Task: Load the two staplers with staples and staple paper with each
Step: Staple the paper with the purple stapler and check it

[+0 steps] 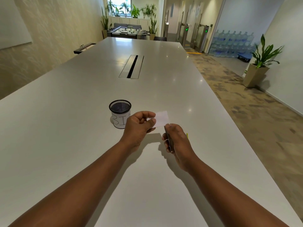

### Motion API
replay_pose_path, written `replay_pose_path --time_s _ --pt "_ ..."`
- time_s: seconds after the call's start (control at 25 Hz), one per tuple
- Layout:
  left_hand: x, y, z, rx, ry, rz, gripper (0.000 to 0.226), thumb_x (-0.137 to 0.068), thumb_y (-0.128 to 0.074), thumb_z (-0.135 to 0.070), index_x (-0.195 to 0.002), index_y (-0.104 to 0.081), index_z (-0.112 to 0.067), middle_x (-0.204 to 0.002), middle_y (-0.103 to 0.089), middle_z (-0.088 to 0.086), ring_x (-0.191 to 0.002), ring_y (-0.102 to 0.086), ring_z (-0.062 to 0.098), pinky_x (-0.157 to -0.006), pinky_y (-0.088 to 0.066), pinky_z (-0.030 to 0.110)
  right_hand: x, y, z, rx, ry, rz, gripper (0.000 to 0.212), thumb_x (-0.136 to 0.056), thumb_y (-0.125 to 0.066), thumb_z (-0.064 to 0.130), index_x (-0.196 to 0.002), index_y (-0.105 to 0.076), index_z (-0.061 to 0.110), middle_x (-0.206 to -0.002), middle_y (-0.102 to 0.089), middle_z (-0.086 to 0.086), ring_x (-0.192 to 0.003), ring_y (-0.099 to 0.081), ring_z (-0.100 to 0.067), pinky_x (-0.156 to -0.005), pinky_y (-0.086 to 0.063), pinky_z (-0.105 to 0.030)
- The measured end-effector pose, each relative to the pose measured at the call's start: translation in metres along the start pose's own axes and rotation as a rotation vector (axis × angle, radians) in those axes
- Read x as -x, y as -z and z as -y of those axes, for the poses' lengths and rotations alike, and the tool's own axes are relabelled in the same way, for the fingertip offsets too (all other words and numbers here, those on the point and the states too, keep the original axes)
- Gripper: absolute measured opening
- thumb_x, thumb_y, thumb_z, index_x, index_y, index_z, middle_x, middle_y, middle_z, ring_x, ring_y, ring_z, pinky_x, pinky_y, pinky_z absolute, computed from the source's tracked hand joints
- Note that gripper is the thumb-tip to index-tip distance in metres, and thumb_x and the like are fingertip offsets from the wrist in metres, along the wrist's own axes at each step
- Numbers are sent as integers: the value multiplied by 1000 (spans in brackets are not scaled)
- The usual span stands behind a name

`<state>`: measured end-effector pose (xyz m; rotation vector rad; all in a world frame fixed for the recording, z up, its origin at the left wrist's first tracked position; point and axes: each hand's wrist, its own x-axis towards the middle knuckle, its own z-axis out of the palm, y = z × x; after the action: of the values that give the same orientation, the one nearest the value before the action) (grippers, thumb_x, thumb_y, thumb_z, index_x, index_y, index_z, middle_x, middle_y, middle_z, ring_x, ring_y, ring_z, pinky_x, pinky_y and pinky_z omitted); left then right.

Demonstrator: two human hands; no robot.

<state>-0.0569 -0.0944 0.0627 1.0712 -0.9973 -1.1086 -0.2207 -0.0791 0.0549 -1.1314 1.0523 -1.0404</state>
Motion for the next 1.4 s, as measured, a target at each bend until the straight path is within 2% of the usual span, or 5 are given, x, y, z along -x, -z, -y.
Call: replay_pose_path --time_s 0.28,0.4,0.76,0.92,1.4 --pt "4 0 -6 -5 -21 52 36 -92 -70 0 -115 -71 -28 -88 -68 10 -89 -71 20 -78 -60 29 1 1 6 -137 -2 78 33 -74 -78 50 -98 -73 28 -92 -72 7 -83 -68 -12 -67 -54 -27" --pt "6 -3 -7 -25 -16 54 29 -94 -69 -3 -112 -73 -25 -82 -60 14 -89 -68 22 -84 -62 36 0 0 5 -147 4 58 39 -73 -80 46 -103 -74 22 -89 -71 4 -83 -67 -14 -69 -55 -27" --pt "8 -5 -4 -77 15 -18 18 -94 -69 -9 -108 -71 -20 -83 -78 6 -81 -73 19 -84 -61 43 -3 -5 6 -186 -6 67 31 -73 -83 36 -101 -78 22 -85 -73 0 -79 -67 -14 -69 -56 -25" --pt "11 -6 -6 -26 77 -24 12 -93 -69 -5 -100 -72 -15 -88 -81 5 -80 -75 16 -75 -63 31 -4 -6 6 -196 -31 43 42 -75 -82 33 -112 -75 15 -90 -75 -1 -76 -68 -11 -66 -56 -25" --pt "11 -6 -13 -18 134 -21 12 -91 -69 -1 -95 -72 -12 -80 -80 1 -69 -75 11 -61 -56 19 -6 -9 7 -245 -93 28 35 -67 -85 33 -99 -79 19 -81 -72 2 -71 -62 -13 -67 -56 -30"
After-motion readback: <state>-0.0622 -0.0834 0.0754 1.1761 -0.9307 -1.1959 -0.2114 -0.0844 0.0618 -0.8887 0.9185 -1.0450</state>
